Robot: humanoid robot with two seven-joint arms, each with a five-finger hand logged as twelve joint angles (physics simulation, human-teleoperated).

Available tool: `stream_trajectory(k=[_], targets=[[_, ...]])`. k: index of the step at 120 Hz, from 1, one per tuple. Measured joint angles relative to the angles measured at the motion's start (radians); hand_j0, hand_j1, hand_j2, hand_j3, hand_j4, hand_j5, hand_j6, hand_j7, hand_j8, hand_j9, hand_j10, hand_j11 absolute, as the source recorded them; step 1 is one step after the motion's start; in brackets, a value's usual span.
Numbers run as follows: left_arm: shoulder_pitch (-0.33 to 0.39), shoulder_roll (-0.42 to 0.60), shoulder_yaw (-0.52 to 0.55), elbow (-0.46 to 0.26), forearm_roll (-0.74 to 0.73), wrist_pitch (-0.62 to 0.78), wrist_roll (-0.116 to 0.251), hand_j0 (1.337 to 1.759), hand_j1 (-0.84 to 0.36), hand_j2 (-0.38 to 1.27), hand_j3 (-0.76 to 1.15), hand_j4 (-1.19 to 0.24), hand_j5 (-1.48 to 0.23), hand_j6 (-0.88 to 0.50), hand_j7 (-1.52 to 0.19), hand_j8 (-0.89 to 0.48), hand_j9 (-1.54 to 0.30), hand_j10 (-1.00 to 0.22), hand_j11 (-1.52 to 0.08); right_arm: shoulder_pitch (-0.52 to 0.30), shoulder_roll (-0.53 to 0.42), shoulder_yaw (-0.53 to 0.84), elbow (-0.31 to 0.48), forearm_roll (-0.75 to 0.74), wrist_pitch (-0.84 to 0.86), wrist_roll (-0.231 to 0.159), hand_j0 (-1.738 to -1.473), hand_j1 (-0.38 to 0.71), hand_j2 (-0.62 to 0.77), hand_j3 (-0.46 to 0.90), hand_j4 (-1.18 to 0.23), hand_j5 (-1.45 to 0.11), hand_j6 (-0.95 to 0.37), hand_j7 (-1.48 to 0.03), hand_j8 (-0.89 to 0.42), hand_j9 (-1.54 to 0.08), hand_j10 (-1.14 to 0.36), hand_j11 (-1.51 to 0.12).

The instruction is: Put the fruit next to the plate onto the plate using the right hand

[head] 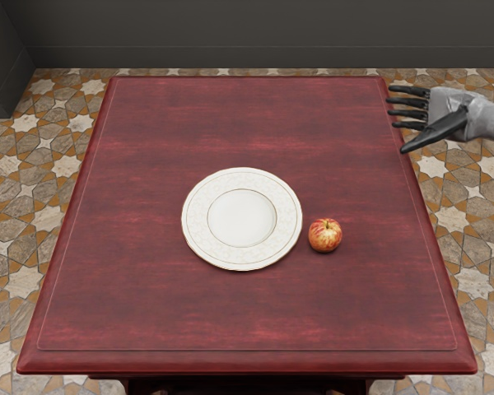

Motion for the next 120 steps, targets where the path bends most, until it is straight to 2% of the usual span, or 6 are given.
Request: stream_trajectory(k=[39, 54, 65, 77, 90, 120], targets=[[0.000, 0.000, 0.000, 0.000, 0.000, 0.000, 0.000, 1.658, 0.06, 0.05, 0.00, -0.25, -0.32, -0.25, -0.32, -0.25, -0.32, -0.25, -0.32, 0.016, 0.049, -0.003, -0.001, -0.070, 0.000, 0.001, -1.658, -0.30, -0.01, 0.00, -0.04, -0.06, -0.04, -0.06, -0.04, -0.06, -0.04, -0.06], [0.000, 0.000, 0.000, 0.000, 0.000, 0.000, 0.000, 1.658, 0.06, 0.05, 0.00, -0.25, -0.32, -0.25, -0.32, -0.25, -0.32, -0.25, -0.32, 0.080, 0.082, -0.024, 0.001, -0.162, 0.000, -0.001, -1.658, -0.30, -0.01, 0.00, -0.04, -0.06, -0.04, -0.06, -0.04, -0.06, -0.04, -0.06], [0.000, 0.000, 0.000, 0.000, 0.000, 0.000, 0.000, 1.658, 0.06, 0.05, 0.00, -0.25, -0.32, -0.25, -0.32, -0.25, -0.32, -0.25, -0.32, 0.150, 0.108, -0.125, 0.001, -0.195, 0.000, -0.002, -1.658, -0.30, -0.01, 0.00, -0.04, -0.06, -0.04, -0.06, -0.04, -0.06, -0.04, -0.06], [0.000, 0.000, 0.000, 0.000, 0.000, 0.000, 0.000, 1.658, 0.06, 0.05, 0.00, -0.25, -0.32, -0.25, -0.32, -0.25, -0.32, -0.25, -0.32, 0.228, 0.189, -0.251, 0.000, -0.211, 0.000, -0.003, -1.658, -0.30, -0.01, 0.00, -0.04, -0.06, -0.04, -0.06, -0.04, -0.06, -0.04, -0.06], [0.000, 0.000, 0.000, 0.000, 0.000, 0.000, 0.000, 1.658, 0.06, 0.05, 0.00, -0.25, -0.32, -0.25, -0.32, -0.25, -0.32, -0.25, -0.32, 0.278, 0.232, -0.322, 0.008, -0.217, 0.000, -0.006, -1.658, -0.30, -0.01, 0.00, -0.04, -0.06, -0.04, -0.06, -0.04, -0.06, -0.04, -0.06], [0.000, 0.000, 0.000, 0.000, 0.000, 0.000, 0.000, 1.658, 0.06, 0.05, 0.00, -0.25, -0.32, -0.25, -0.32, -0.25, -0.32, -0.25, -0.32, 0.362, 0.045, -0.445, 0.339, -0.231, -0.171, -0.025, -1.658, -0.30, -0.01, 0.00, -0.04, -0.06, -0.05, -0.06, -0.04, -0.06, -0.04, -0.06]])
